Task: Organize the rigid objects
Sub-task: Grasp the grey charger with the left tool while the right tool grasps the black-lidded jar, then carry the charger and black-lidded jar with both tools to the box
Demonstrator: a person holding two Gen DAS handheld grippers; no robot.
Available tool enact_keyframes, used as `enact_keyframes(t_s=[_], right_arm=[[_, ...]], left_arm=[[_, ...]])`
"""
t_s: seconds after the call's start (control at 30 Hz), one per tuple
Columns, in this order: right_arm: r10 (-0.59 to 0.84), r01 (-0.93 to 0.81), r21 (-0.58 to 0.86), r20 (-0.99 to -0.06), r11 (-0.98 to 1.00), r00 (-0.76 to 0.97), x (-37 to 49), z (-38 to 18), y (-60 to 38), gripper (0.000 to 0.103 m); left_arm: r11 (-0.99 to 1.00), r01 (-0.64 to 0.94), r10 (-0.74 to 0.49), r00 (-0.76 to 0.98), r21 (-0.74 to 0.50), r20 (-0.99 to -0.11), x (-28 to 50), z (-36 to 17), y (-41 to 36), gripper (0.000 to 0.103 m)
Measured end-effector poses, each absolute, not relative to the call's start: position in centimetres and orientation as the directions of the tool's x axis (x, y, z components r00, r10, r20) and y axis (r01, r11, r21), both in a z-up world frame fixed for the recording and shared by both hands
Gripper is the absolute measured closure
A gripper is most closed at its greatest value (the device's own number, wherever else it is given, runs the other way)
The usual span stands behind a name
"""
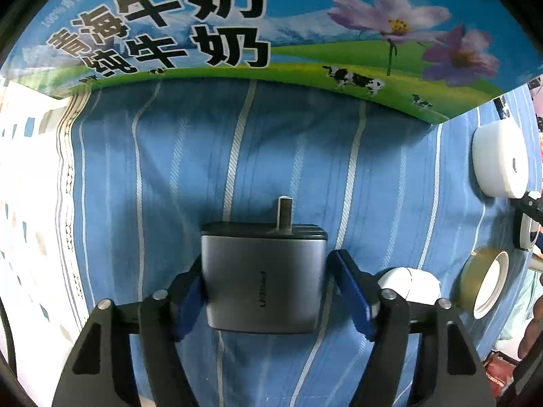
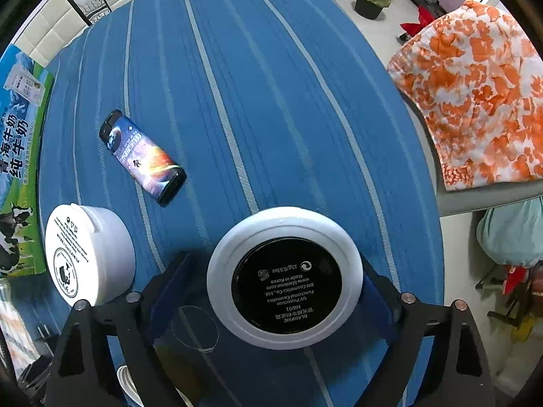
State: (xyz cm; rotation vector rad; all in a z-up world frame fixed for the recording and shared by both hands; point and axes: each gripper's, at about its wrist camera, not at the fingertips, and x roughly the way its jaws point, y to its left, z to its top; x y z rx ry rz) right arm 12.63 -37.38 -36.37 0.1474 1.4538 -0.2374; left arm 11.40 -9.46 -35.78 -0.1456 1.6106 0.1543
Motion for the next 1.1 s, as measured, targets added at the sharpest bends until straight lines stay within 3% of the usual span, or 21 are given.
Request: enact_keyframes(t_s=[0.07,0.1,0.63,1.1], right_arm=[[-0.082,0.245,-0.05,-0.989,0.968,0.122,12.7,-36.0,-37.2,0.025],[-0.085,0.237,-0.051,-0.987,0.97,0.136,12.7,-35.8,-37.1,0.026],[-0.069,0.138,-0.046,-0.983,0.989,0.17,10.7,-34.7,-33.8,0.026],[0.03,0.036,0.04,-0.971,0.999,0.237,7.9,-29.6,-28.7,0.026]], left_arm=[[0.98,-0.197,0.003,-0.037,0.01,-0.999,11.1,-35.6,-9.3,0.042],[0.98,-0.201,0.001,-0.033,0.007,-0.999,11.0,-35.4,-9.1,0.046],[0.984,-0.179,0.0,-0.009,0.001,-1.0,11.3,-33.5,-7.6,0.046],[0.988,-0.153,-0.015,0.04,-0.02,-0.999,11.2,-30.8,-6.0,0.046]])
